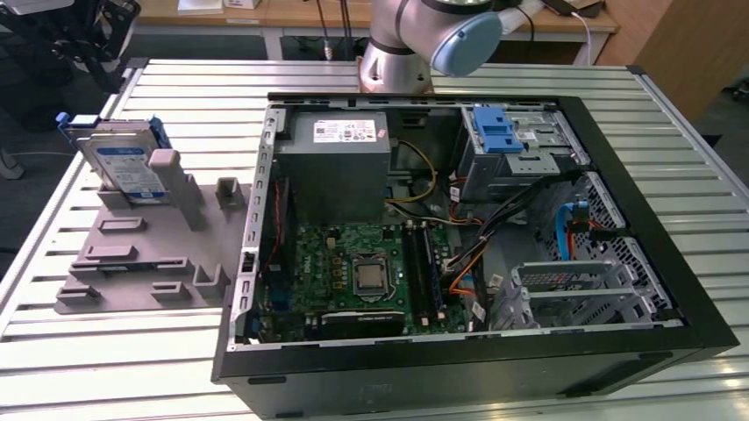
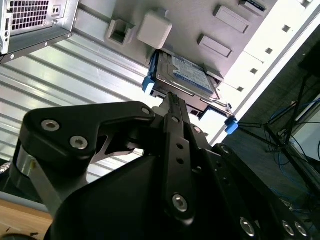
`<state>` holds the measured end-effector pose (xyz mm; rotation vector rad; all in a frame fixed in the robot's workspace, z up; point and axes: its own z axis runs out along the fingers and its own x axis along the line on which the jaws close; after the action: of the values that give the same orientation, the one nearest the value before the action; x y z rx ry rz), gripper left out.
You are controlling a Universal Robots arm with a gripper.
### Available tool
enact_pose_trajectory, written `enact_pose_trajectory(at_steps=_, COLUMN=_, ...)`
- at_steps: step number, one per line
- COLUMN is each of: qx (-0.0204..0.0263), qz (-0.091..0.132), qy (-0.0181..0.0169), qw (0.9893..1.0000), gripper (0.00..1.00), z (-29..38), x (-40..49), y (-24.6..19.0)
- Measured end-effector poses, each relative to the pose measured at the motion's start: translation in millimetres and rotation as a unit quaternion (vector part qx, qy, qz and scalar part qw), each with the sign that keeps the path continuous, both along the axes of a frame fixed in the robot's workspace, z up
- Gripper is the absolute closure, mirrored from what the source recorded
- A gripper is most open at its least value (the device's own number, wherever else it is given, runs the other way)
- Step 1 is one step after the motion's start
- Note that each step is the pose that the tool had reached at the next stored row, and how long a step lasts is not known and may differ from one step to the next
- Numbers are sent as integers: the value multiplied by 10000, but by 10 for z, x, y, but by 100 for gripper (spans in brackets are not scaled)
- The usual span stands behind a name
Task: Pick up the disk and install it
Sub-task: 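Reach for the disk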
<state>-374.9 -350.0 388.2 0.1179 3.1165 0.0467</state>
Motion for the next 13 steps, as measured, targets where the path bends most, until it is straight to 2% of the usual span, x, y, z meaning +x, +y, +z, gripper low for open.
enact_pose_trajectory(at_steps=13, qx=0, qz=-1, qy=2, qw=10000, gripper=89, z=-3, x=-48, y=0)
